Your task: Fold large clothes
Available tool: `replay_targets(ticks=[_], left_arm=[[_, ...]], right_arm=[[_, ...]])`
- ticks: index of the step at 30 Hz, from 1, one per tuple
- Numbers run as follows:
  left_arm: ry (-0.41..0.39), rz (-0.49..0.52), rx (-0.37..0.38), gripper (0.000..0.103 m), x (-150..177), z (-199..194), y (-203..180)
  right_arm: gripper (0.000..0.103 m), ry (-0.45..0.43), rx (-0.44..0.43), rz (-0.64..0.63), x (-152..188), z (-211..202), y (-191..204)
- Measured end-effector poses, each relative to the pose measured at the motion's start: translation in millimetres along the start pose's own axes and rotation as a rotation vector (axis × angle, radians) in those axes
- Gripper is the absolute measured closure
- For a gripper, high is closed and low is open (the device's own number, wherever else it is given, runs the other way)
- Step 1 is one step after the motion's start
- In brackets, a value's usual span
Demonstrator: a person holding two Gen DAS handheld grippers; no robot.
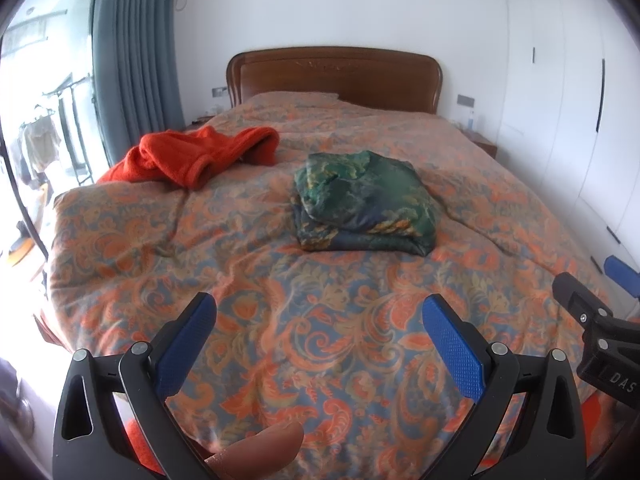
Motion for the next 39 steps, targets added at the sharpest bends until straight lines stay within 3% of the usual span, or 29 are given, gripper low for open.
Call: replay_targets(ticks=[21,39], left_arm=[[0.02,0.025,-0.006,0.0,4.1,9.8,-7.9],[0.018,-0.001,0.033,0.0,5.3,8.1,-7.8]], right_arm=[[0.001,0.026,0.073,-0.013,8.6,9.6,-11.2],[0.001,0.036,0.052,-0.005,11.9,7.2,-8.0]])
Point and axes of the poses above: each gripper's, at about its wrist camera, not at the fingertips, and z roughly the way its jaws point, y to its left, x to its underside, the point moved 1 cm from there along z, roughly the way its jaws point, and after that the axes turned 1 degree about -y, right-handed, at the moved point
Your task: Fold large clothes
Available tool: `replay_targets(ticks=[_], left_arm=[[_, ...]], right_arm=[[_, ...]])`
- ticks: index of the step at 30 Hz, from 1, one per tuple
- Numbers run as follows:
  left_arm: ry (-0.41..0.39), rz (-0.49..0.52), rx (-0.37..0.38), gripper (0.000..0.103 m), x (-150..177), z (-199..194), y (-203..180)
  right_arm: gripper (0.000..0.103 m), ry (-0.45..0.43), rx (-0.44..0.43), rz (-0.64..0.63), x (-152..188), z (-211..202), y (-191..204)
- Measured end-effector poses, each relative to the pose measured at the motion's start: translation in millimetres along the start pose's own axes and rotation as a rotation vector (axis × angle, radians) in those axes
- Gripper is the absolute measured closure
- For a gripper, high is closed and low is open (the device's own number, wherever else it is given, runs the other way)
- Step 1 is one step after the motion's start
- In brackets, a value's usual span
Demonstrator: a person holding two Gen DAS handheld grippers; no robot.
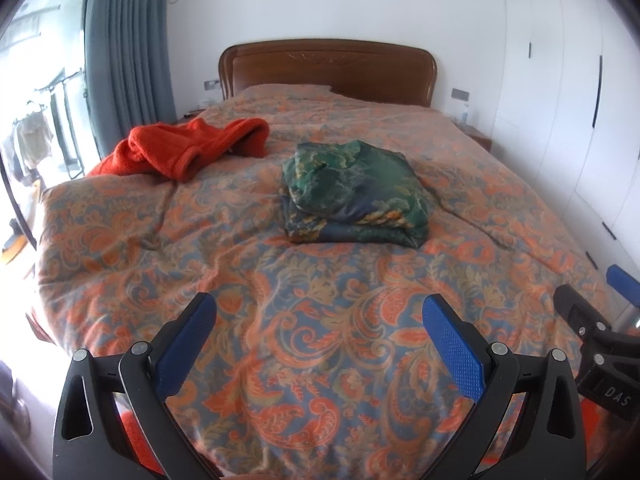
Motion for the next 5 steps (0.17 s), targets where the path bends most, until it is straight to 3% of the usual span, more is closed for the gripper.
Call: replay_targets(ticks=[5], left_arm=[[-0.027,-0.004,-0.026,0.0,-0.2,-6.0,-1.7]], right_arm=[[0.001,0.01,0.001,-0.001,2.0,0.9,0.4]])
Point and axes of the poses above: each gripper's, at about its wrist camera, not at the fingertips, and z roughly the way its jaws point, y to its left, x to its underside, the point moved 1 cm from there along z, roughly the way its jaws point, and after that the axes turned 1 degree about -y, right-handed, at the moved point
